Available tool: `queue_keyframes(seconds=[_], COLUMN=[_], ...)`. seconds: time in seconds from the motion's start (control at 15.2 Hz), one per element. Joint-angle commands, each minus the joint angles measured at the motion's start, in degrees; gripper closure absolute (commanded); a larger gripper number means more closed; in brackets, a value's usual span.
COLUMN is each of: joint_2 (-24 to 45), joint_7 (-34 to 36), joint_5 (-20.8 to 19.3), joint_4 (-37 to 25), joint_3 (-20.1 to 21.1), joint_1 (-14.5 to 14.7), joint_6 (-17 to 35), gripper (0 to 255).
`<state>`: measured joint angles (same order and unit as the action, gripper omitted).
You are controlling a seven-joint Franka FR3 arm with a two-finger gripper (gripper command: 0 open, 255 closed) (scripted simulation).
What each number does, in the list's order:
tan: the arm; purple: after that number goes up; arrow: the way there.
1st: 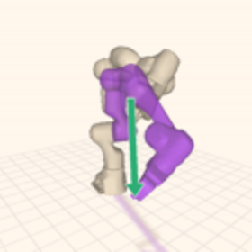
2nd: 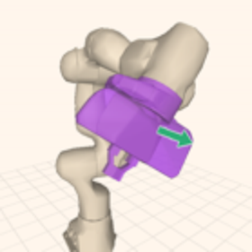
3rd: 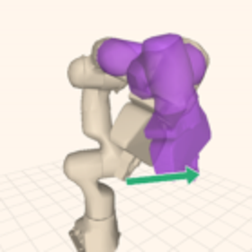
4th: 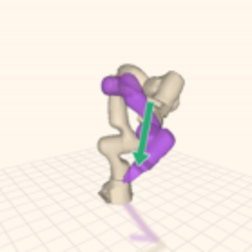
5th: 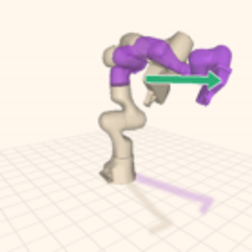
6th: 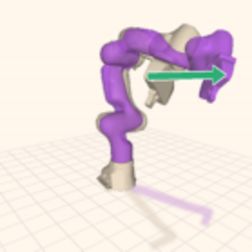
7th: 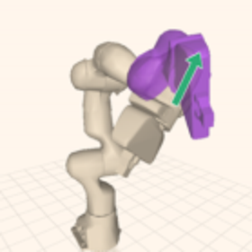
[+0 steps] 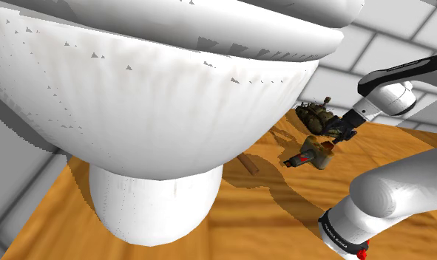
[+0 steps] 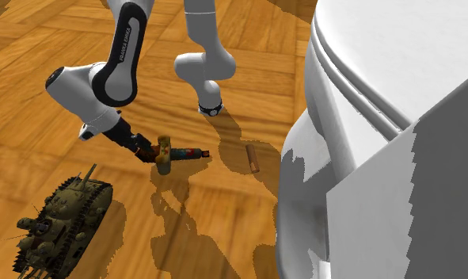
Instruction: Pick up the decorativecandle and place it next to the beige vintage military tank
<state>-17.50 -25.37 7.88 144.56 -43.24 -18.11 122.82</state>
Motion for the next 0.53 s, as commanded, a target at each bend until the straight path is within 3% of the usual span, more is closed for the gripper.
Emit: queue_keyframes(seconds=[0.0,0.2,0.46], joint_2=[-0.9,-3.2,-3.2], joint_7=[0.7,2.0,2.0], joint_5=[-0.8,-2.7,-2.7], joint_4=[-1.2,-5.1,-5.1], joint_3=[0.3,0.8,0.9], joint_1=[-0.5,-1.8,-1.8], joint_6=[-2.0,-7.7,-7.7], gripper=[0,0,0])
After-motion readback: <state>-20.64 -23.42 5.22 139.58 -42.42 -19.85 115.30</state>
